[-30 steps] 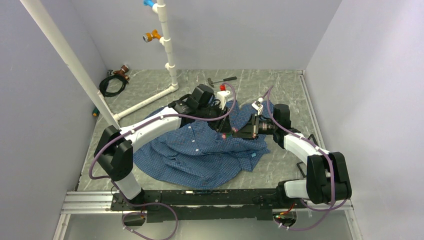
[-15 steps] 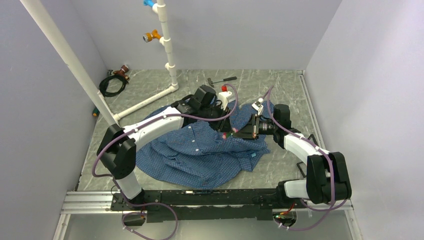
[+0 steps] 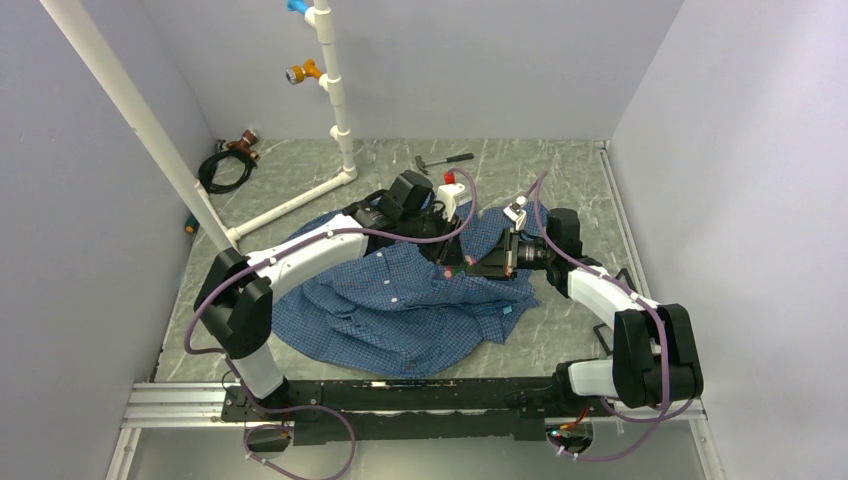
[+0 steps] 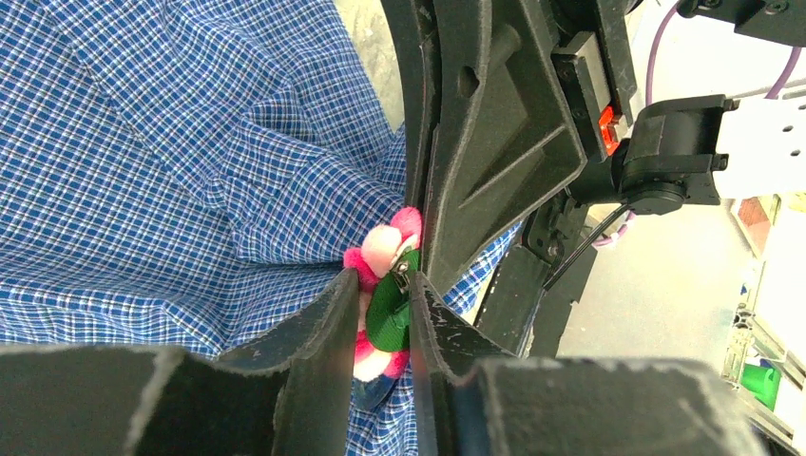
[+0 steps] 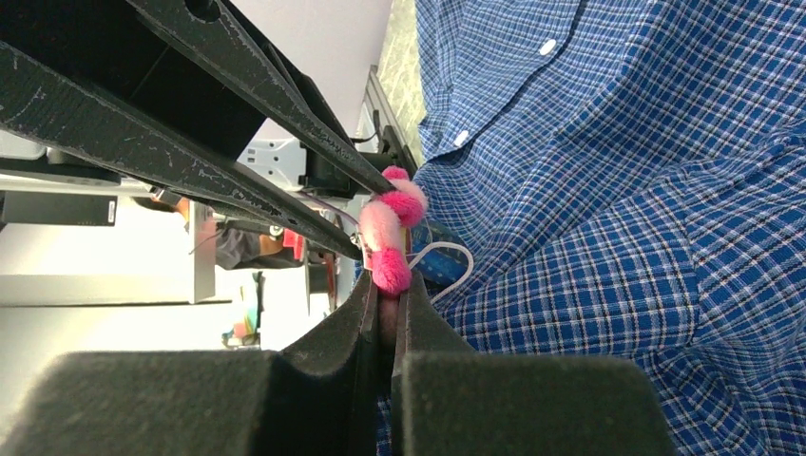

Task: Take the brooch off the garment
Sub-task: Remove the brooch from the clothes.

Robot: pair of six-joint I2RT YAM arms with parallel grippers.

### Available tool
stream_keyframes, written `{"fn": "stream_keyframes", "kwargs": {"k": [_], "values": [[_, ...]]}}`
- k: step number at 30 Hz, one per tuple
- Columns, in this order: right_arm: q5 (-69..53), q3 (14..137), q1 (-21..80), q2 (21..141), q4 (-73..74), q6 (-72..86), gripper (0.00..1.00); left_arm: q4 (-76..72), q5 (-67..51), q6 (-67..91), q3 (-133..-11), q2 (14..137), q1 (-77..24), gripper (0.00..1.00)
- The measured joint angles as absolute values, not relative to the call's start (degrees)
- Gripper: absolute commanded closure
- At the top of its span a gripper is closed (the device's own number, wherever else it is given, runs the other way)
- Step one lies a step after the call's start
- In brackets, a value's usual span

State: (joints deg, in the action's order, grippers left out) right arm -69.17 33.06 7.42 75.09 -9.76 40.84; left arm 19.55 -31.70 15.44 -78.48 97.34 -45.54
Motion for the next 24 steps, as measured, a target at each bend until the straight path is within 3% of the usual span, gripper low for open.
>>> {"fn": "stream_keyframes", "kwargs": {"k": [13,16,18,22,24], "values": [[-69.32,32.73,7.42,75.11,-10.00,41.63,1.00,19.00,-31.88,14.68,-78.46,97.34,-45.58,0.99],[-69.32,32.71,7.40,75.11,-10.07,41.82,1.00,19.00,-31.88,14.66,-78.46,97.34,-45.58,1.00],[-69.32,32.71,7.38,75.11,-10.15,41.85,1.00,18.98,-31.88,14.50,-78.46,97.34,-45.58,0.98],[-69.32,32.69,7.31,75.11,-10.15,41.74,1.00,18.90,-32.01,14.35,-78.43,97.34,-45.56,0.76],[-69.41,32.69,7.29,75.11,-9.98,41.36,1.00,18.24,-32.71,14.48,-78.00,97.27,-45.28,0.73]]}}
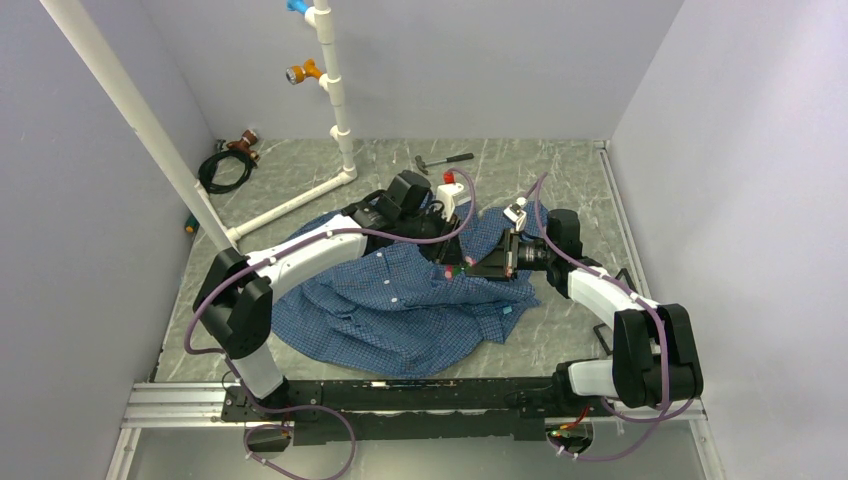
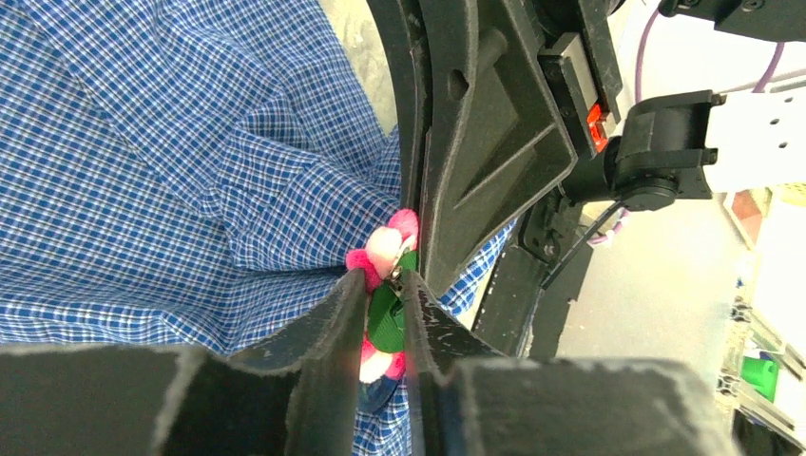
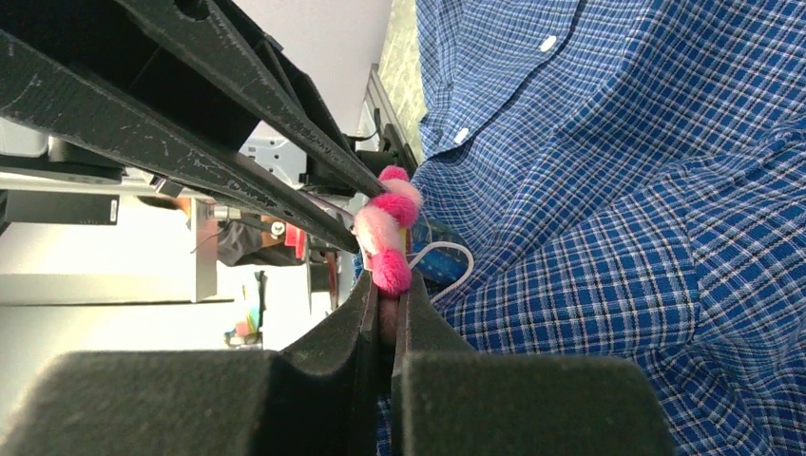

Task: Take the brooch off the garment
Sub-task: Remove the brooch from the clothes.

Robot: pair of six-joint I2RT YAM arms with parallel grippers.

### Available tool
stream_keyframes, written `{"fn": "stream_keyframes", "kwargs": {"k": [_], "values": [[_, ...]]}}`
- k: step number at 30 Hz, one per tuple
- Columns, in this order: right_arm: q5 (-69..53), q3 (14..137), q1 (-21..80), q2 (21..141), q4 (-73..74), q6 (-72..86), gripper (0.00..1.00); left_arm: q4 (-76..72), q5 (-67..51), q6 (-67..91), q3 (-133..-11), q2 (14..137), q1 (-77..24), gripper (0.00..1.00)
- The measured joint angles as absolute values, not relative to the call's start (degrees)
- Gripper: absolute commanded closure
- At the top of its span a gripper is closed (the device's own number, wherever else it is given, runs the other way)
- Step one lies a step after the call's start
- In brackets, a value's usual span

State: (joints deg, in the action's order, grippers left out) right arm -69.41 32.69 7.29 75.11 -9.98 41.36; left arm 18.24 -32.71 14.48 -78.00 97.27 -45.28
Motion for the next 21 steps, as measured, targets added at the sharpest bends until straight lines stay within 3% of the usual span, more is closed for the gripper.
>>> {"fn": "stream_keyframes", "kwargs": {"k": [13,16,21], "values": [[-71.68,32.73,7.33,75.11,-9.47,36.84,1.00,8.32,-46.35,20.40,-69.23,95.50,-40.62,0.69],[-72.66,32.73,7.31,75.11,-9.50,36.49,1.00,6.11,-48.38,21.28,-68.25,95.50,-40.27,0.75],[-74.41,32.73,7.29,75.09,-9.67,36.49,0.98,4.49,-49.71,22.31,-67.70,95.50,-39.86,0.93]]}}
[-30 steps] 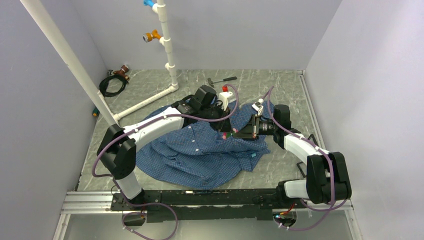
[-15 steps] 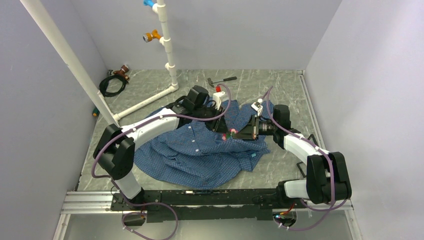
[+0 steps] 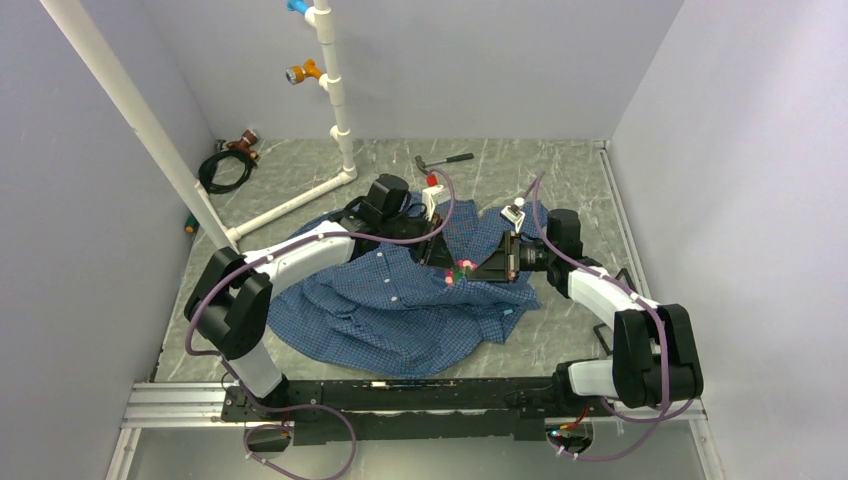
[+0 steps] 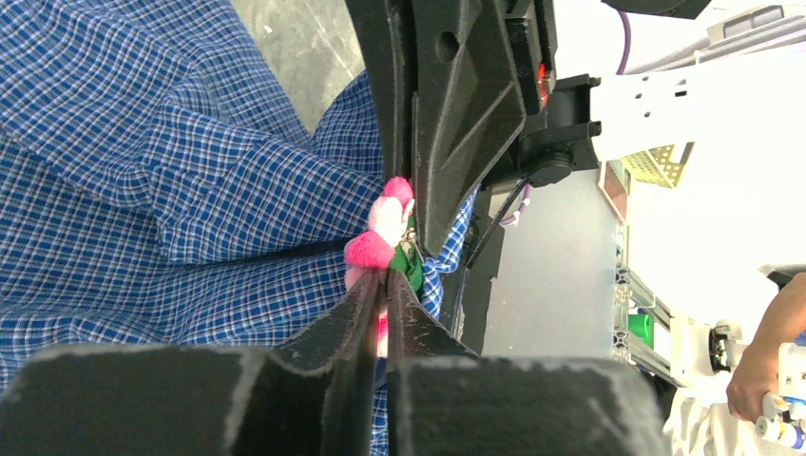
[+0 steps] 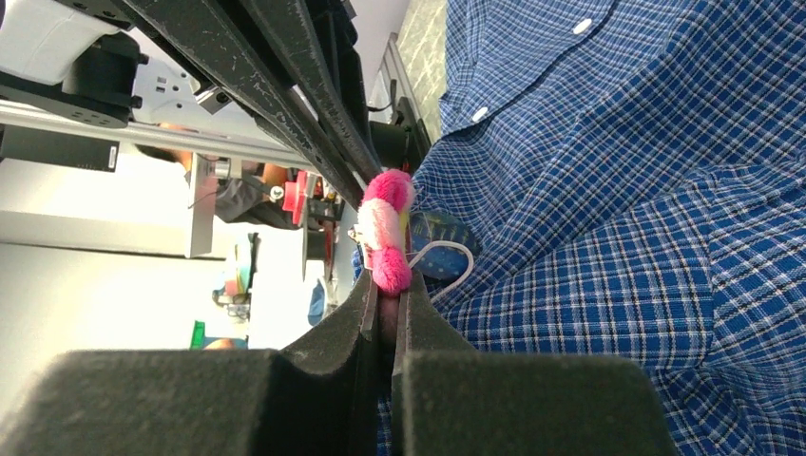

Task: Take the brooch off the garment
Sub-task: Remove the brooch from the clothes.

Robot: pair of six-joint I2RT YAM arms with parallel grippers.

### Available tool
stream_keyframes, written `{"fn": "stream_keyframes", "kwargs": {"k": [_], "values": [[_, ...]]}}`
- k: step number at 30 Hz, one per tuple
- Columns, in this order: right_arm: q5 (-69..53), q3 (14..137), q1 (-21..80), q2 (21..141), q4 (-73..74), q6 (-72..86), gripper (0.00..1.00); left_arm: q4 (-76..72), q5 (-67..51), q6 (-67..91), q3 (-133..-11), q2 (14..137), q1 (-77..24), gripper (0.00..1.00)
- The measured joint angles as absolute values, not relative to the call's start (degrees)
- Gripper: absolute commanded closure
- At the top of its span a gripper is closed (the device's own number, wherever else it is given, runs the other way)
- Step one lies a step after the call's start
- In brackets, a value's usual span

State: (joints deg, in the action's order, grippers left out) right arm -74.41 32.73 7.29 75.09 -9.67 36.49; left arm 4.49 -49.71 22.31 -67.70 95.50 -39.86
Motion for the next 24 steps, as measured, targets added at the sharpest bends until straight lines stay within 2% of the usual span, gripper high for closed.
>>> {"fn": "stream_keyframes", "kwargs": {"k": [3,8,14,24], "values": [[-74.78,32.73,7.18,75.09,-10.17,36.62,0.89,3.57,-50.41,22.57,-67.70,95.50,-39.83,1.00],[-75.48,32.73,7.09,75.09,-11.57,37.87,0.81,2.74,-50.96,23.51,-67.70,95.50,-39.79,1.00],[-75.53,32.58,7.09,75.09,-14.22,40.16,0.77,1.89,-51.20,23.92,-67.70,95.50,-39.75,1.00],[-75.35,32.58,7.11,75.09,-17.21,41.87,0.80,1.74,-51.83,24.77,-67.70,95.50,-40.16,1.00]]}}
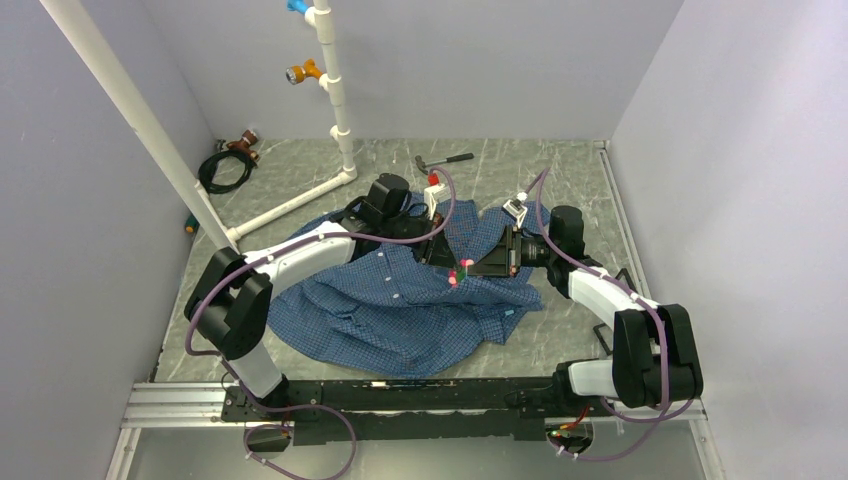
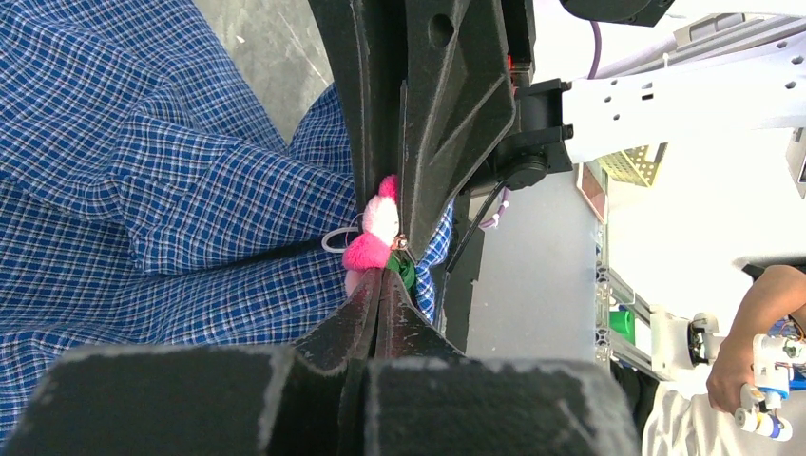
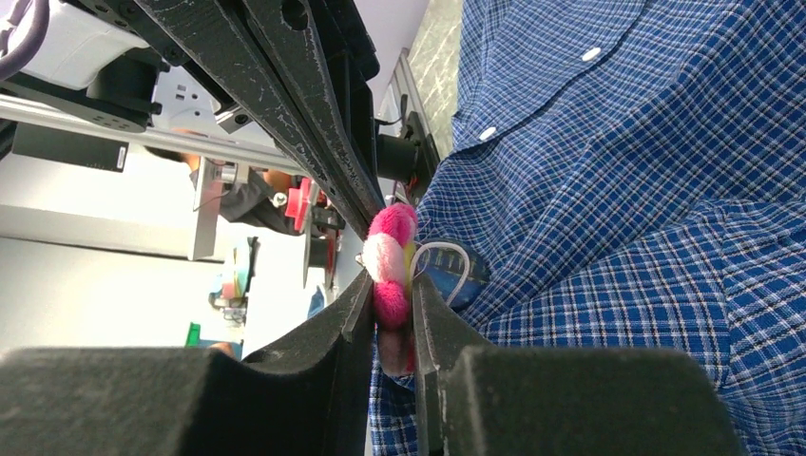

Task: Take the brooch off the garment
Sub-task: Remove the brooch from the clothes.

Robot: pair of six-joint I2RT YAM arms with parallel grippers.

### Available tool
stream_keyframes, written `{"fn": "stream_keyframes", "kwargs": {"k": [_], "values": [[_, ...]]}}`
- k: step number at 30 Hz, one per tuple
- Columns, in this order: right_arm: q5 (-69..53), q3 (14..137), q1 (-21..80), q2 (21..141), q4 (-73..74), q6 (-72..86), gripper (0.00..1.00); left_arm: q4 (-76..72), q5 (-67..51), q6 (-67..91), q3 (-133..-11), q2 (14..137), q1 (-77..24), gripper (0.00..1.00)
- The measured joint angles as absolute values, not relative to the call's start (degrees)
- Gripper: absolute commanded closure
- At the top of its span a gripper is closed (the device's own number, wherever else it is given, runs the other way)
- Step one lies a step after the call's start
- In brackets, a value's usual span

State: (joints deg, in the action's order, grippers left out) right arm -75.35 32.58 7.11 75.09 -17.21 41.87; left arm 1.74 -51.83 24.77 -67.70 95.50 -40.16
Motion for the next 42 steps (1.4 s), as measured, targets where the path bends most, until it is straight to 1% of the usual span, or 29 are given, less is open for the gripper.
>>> {"fn": "stream_keyframes", "kwargs": {"k": [6,8,10,11,12,13,14,16,17,20,22,25,29,38,42], "values": [[-75.44,32.58,7.11,75.09,-16.95,41.50,0.80,1.76,-51.81,25.23,-67.70,95.50,-40.16,1.00],[-75.42,32.58,7.22,75.05,-16.60,41.08,0.82,1.83,-51.81,25.67,-67.70,95.50,-40.16,1.00],[-75.42,32.58,7.35,74.96,-16.14,40.45,0.86,2.00,-51.83,26.24,-67.70,95.53,-40.16,1.00],[-75.42,32.58,7.42,74.91,-15.97,40.14,0.91,2.02,-51.83,26.48,-67.70,95.61,-40.16,1.00],[-75.42,32.58,7.44,74.91,-15.86,39.88,0.99,2.02,-51.86,26.72,-67.70,95.77,-40.16,1.00],[-75.37,32.58,7.44,74.91,-15.66,39.62,1.00,2.02,-51.92,26.92,-67.70,95.92,-40.16,1.00],[-75.33,32.58,7.44,74.91,-15.40,39.33,1.00,2.00,-52.12,27.27,-67.72,96.23,-40.14,0.95],[-75.16,32.58,7.44,74.91,-14.50,38.79,1.00,2.00,-52.27,27.75,-67.72,96.60,-40.14,0.80],[-75.00,32.58,7.44,74.91,-13.93,38.48,1.00,2.02,-52.21,27.83,-67.72,96.62,-40.14,0.75],[-73.97,32.75,7.64,74.91,-12.64,37.67,1.00,2.11,-51.90,27.40,-67.72,96.53,-40.18,0.65],[-72.99,32.75,7.66,74.91,-12.32,37.67,1.00,2.85,-50.89,26.44,-67.77,96.36,-40.21,0.61],[-71.64,32.86,7.73,74.91,-12.03,37.89,1.00,5.91,-47.70,24.38,-68.31,95.68,-40.34,0.60],[-70.39,33.17,7.81,74.91,-11.88,38.35,1.00,8.71,-44.69,23.00,-69.52,95.13,-40.73,0.62],[-69.49,33.50,7.81,74.91,-10.15,38.54,1.00,11.51,-41.69,22.11,-71.83,95.22,-42.68,0.64],[-69.49,33.78,7.81,74.91,-9.54,38.50,1.00,11.92,-40.80,22.11,-72.75,95.59,-43.09,0.69]]}}
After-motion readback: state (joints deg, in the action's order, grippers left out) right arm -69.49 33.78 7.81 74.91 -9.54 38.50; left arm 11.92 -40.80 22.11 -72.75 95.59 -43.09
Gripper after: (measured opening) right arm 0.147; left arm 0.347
